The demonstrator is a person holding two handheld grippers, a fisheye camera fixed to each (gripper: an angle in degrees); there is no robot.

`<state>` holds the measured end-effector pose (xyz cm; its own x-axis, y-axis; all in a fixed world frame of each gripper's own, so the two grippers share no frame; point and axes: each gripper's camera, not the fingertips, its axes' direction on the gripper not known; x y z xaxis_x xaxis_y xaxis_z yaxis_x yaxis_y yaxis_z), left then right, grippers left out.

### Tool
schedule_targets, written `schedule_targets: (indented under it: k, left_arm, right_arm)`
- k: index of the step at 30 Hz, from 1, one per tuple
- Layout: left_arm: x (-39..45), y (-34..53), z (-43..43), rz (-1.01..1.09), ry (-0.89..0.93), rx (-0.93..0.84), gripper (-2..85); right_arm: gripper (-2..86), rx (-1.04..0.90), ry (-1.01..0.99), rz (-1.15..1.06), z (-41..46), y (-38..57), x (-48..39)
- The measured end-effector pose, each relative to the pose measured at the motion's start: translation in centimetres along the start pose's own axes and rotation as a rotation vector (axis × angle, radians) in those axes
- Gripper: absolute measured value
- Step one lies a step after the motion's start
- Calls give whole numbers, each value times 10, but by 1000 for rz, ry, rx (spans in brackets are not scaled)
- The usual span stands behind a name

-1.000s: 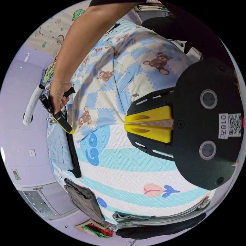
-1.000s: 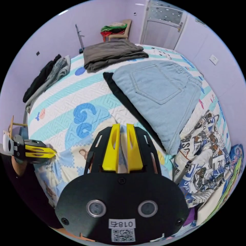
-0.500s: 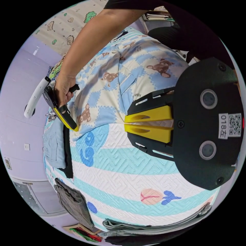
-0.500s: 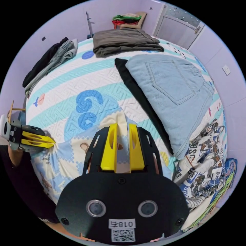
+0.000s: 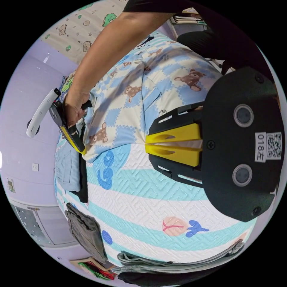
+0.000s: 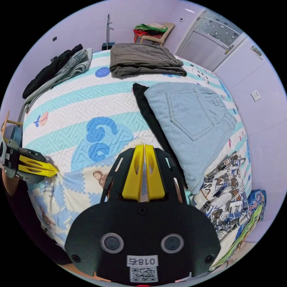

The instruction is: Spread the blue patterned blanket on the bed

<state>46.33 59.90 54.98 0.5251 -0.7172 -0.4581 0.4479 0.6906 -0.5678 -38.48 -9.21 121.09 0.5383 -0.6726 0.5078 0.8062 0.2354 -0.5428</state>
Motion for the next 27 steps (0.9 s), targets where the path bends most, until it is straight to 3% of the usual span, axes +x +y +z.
schedule_targets:
  k: [6,12,18,22,27]
  left_arm:
    - [-24,12,3,-49,47,-15,-9]
    - [-60,30,-1,-138,204,12,-9]
    - [-96,58,-27,-252,380,193,-9]
    - [-89,69,-44,-186,467,229,-9]
    - [-57,91,-70,-123,541,256,-8]
  right_arm:
    - [31,-49,-69,83,35,31,7]
    - [84,96,-193,233,-19,120,33]
    - [81,206,-268,507,-93,328,25]
    - [79,130,-270,725,-113,494,-27]
    - [71,256,-337,966,-125,636,-87]
